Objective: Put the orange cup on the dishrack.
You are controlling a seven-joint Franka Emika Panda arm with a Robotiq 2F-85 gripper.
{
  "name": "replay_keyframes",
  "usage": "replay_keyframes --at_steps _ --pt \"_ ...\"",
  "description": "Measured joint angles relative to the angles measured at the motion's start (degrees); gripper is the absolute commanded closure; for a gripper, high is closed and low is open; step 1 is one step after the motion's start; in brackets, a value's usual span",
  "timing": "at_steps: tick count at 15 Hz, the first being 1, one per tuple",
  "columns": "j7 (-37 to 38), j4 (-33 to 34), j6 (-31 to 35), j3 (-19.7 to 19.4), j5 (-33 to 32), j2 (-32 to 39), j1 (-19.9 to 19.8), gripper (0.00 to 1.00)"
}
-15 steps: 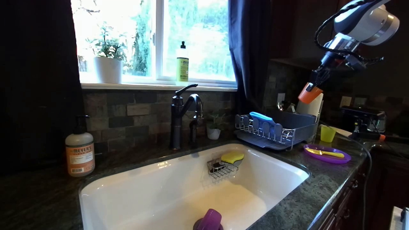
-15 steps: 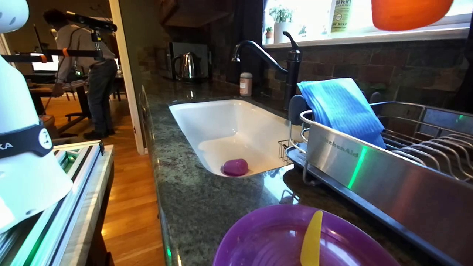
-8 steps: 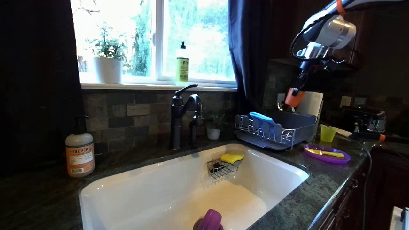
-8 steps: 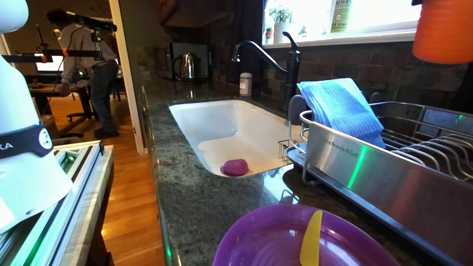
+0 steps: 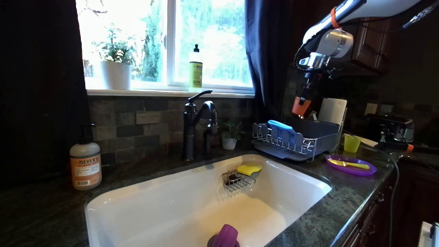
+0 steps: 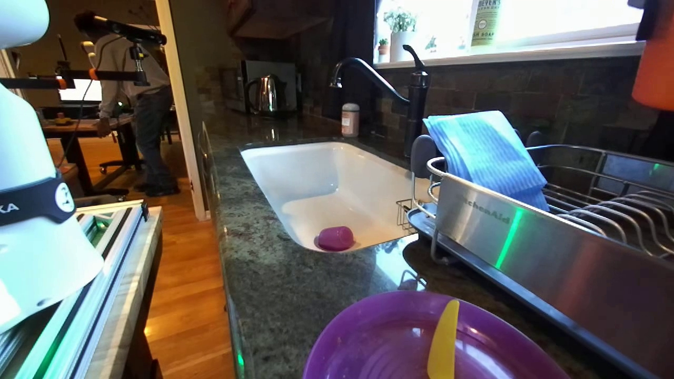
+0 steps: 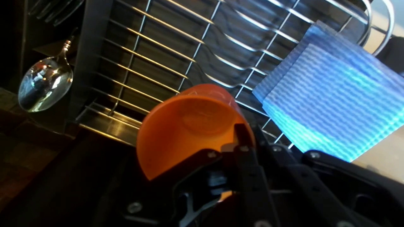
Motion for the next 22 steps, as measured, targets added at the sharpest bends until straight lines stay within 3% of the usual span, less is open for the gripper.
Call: replay_keyframes --at_steps 3,5,10,15,21,22 --pt "-0.37 0.13 -0.02 0.6 -0.15 -0.05 -0.88 0.99" --pt "-1.0 0.58 -0.65 3.28 -0.18 0.79 -2.43 0.99" --pt "-1.55 10.37 -8.69 10.36 -3.35 11.18 -2.73 0.99" --pt "5.24 21.88 -14.02 12.5 -12.77 21.38 -2.09 0.99" --pt "11.98 26.58 -12.95 14.94 -14.8 26.64 -1.67 0.99" --pt "13.23 26.57 -11.85 15.24 -14.91 26.79 -1.41 0.7"
